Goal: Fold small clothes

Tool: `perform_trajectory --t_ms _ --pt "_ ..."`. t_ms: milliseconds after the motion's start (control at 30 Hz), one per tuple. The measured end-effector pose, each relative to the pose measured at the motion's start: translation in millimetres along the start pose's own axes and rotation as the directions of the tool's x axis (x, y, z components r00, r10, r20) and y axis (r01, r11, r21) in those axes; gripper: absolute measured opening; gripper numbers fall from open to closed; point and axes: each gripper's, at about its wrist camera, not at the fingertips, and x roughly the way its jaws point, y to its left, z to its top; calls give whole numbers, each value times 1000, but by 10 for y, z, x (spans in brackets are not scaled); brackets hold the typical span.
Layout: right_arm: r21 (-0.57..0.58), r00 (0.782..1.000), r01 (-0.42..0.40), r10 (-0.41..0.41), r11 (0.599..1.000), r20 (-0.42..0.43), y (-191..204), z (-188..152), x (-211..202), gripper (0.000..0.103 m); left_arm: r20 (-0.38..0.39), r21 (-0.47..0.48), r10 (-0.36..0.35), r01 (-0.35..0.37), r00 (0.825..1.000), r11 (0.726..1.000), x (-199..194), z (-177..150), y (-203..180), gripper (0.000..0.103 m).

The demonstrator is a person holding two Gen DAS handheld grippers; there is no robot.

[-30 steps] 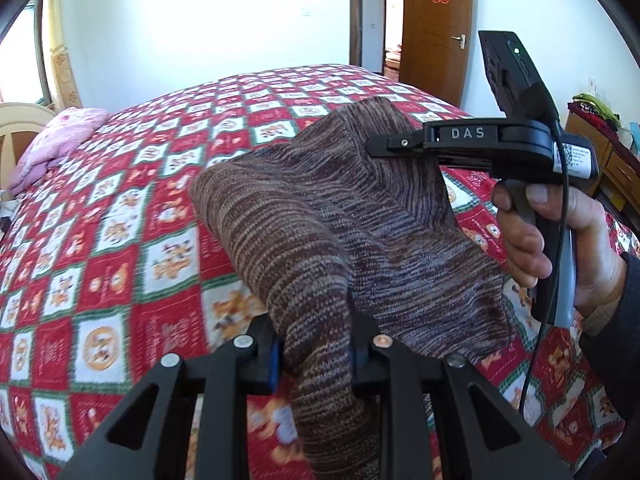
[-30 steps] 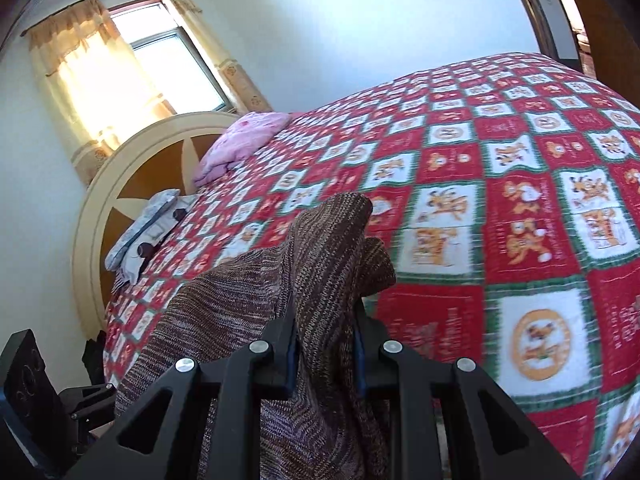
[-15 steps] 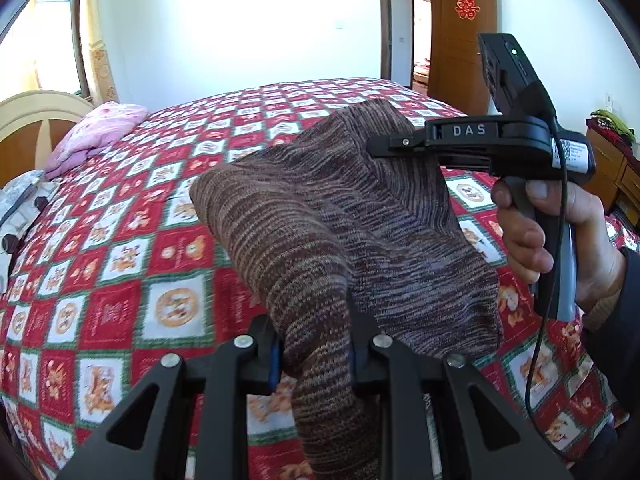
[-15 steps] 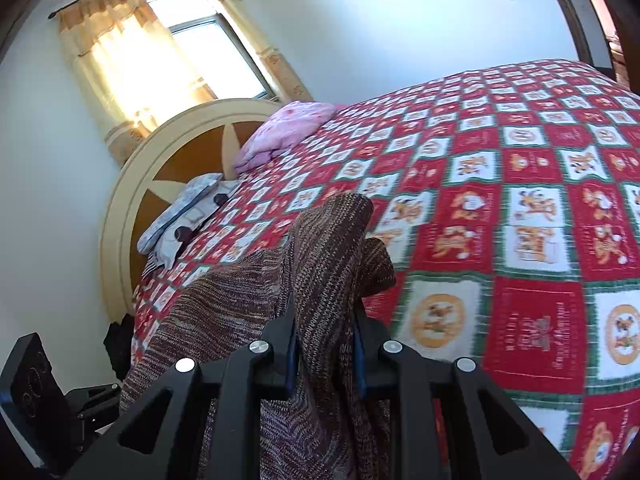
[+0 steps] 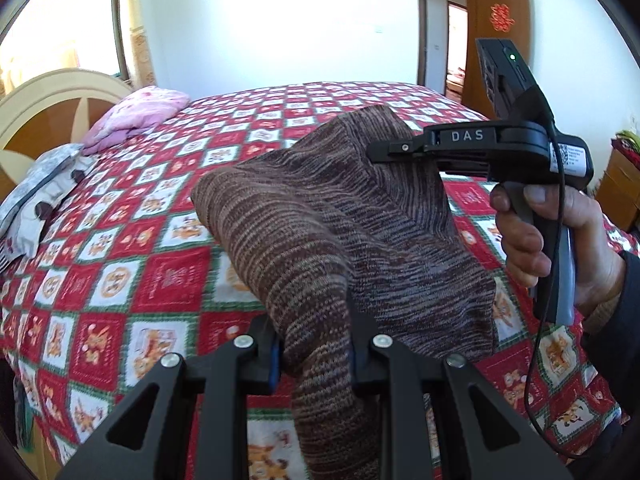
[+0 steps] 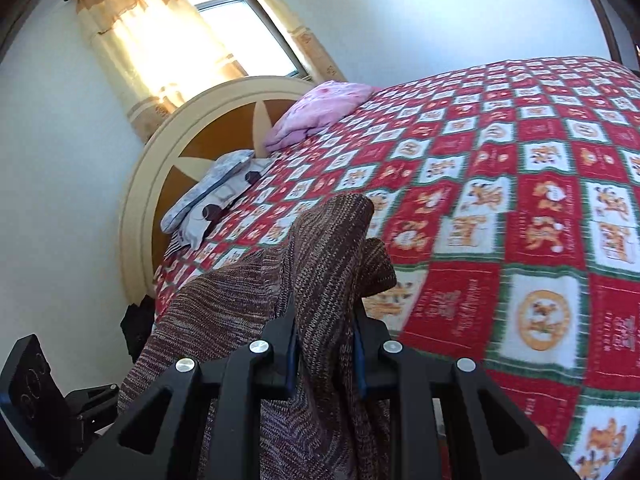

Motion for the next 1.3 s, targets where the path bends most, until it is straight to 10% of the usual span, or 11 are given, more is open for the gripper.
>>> perform_trajectory --t_ms 1300 --pt "-111 962 -95 62 989 -267 994 -61 1537 22 -65 -166 150 -159 987 973 8 -630 796 25"
